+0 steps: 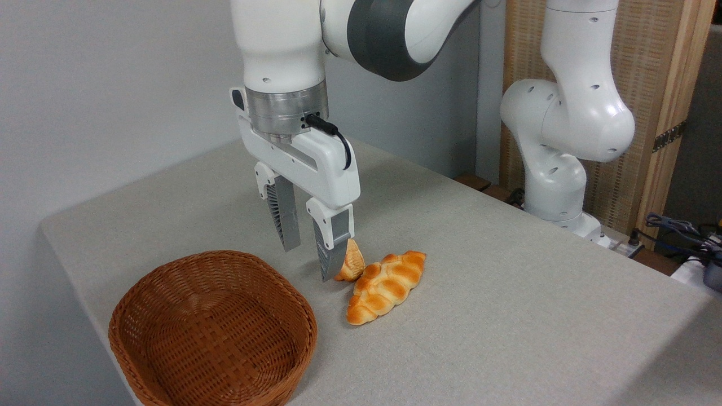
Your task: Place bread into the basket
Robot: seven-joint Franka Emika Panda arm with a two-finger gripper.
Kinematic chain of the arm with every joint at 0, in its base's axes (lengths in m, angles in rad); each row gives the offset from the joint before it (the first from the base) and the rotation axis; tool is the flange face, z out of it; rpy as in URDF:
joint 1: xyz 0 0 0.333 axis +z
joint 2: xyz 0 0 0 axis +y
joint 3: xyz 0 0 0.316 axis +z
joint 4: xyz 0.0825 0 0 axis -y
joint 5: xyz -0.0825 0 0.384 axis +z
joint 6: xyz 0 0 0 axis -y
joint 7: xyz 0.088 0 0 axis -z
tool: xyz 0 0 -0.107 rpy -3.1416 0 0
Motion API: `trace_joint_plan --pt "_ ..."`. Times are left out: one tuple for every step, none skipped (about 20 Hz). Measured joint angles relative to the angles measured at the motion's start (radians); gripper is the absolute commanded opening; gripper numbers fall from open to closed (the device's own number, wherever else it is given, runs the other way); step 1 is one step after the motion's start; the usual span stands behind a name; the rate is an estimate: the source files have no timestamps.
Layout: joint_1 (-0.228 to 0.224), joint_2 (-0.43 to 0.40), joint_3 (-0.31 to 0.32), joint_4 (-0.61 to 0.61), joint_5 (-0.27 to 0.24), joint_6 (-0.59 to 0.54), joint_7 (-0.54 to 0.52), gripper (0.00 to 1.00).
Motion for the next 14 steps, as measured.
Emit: trace_joint_plan --pt "0.0 0.0 0.0 0.0 0.0 0.0 0.0 1.0" --pt "0.0 0.0 0.0 0.0 0.0 0.0 0.0 1.0" --pt "0.0 0.0 0.0 0.0 0.0 -0.001 0.002 1.0" --pt "-0.001 0.0 0.0 -0.001 0.0 -0.001 0.009 1.0" --pt "-0.002 0.0 -0.001 -0.003 0.0 -0.003 0.022 1.0" --pt "-0.004 0.0 -0.002 -0.006 0.0 -0.006 0.042 1.0" --pt "-0.007 0.001 -0.004 -0.012 0.0 -0.011 0.066 1.0" --pt "-0.009 0.001 -0.007 -0.018 0.0 -0.017 0.092 1.0" --pt "-0.011 0.001 -0.009 -0.023 0.0 -0.021 0.118 1.0" --pt "-0.013 0.001 -0.009 -0.029 0.0 -0.024 0.142 1.0" --pt "-0.016 0.001 -0.01 -0.032 0.0 -0.025 0.165 1.0" --pt "-0.019 0.001 -0.01 -0.037 0.0 -0.027 0.186 1.0" --pt "-0.023 0.001 -0.01 -0.043 0.0 -0.03 0.202 1.0" --pt "-0.029 0.001 -0.01 -0.051 0.0 -0.033 0.219 1.0"
